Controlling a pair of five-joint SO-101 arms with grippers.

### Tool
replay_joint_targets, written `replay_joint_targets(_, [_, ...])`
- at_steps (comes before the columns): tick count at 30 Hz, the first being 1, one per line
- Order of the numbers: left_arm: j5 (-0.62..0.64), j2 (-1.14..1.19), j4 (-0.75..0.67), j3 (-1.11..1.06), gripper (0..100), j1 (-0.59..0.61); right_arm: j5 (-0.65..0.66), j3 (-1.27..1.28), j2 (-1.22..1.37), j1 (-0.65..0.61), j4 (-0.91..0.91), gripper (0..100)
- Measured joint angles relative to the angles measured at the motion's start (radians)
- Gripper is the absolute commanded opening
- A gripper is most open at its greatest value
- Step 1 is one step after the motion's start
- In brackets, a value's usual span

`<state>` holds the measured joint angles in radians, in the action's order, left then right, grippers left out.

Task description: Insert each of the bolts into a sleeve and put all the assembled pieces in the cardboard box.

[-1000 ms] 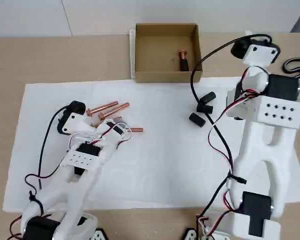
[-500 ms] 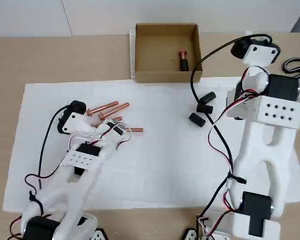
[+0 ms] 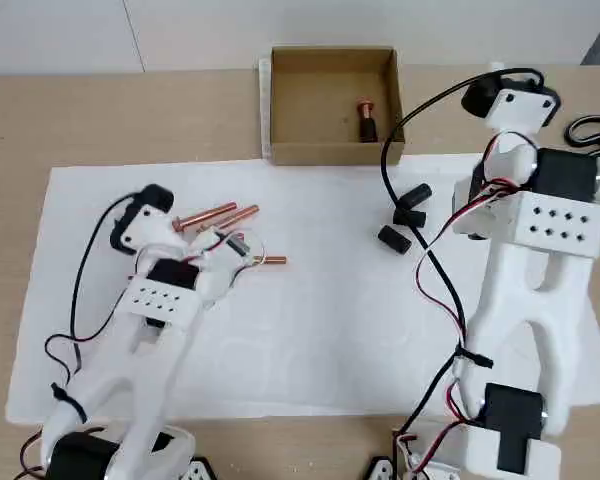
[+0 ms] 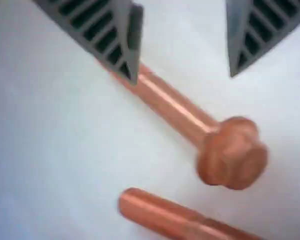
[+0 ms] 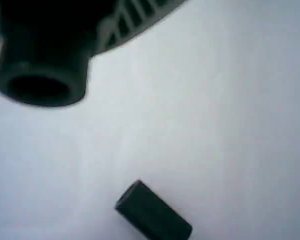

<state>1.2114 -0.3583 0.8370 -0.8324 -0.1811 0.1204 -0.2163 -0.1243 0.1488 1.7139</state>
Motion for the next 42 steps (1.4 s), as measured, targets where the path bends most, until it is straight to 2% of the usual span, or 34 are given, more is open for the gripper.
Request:
replay_joint_targets(16, [-0.018,0.0,0.233,0.255,14,0.0,0.0,0.0,0.0,0.0,0.0,0.3])
replay_joint_targets(22, [-0.028,0.006,0.347,0.413,14,0.002,0.0,0.0,0.0,0.0,0.0,0.3])
replay_joint_targets(32, [-0.028,0.298,0.591,0.773,14,0.043,0.0,0.0,0.0,0.0,0.0,0.3])
replay_joint_targets(42, [0.009,0.482,0.608,0.79,14,0.003,0.0,0.0,0.0,0.0,0.0,0.3])
